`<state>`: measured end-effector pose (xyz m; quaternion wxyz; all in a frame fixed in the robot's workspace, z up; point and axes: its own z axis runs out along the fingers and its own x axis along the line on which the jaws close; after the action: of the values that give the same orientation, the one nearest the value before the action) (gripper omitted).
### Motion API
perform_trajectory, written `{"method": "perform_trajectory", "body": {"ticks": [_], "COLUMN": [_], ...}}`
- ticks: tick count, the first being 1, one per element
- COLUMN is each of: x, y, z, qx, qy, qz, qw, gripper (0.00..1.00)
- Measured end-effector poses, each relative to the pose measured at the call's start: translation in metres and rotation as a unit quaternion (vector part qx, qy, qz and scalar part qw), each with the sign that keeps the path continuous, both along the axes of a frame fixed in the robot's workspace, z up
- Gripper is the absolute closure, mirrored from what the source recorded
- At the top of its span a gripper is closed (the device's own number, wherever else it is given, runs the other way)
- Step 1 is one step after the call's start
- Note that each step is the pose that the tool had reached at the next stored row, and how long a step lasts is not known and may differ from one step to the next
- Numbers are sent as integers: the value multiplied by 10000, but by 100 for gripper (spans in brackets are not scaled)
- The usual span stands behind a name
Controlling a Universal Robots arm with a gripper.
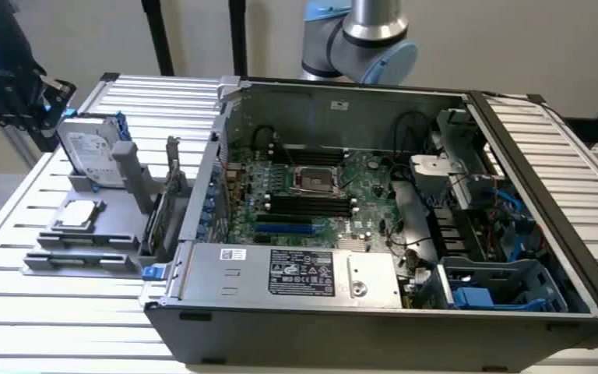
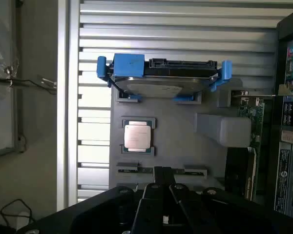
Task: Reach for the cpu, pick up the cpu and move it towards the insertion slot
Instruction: 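Reach for the cpu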
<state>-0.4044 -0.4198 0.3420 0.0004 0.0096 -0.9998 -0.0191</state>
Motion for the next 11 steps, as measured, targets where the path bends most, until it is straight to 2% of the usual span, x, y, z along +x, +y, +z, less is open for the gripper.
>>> {"method": "perform_trajectory", "body": {"ticks": [11], "x": [0], "y": [0], "z": [0], "qx": [0], "qy": [0], "qz": [0], "qw": [10000], "gripper": [89]}}
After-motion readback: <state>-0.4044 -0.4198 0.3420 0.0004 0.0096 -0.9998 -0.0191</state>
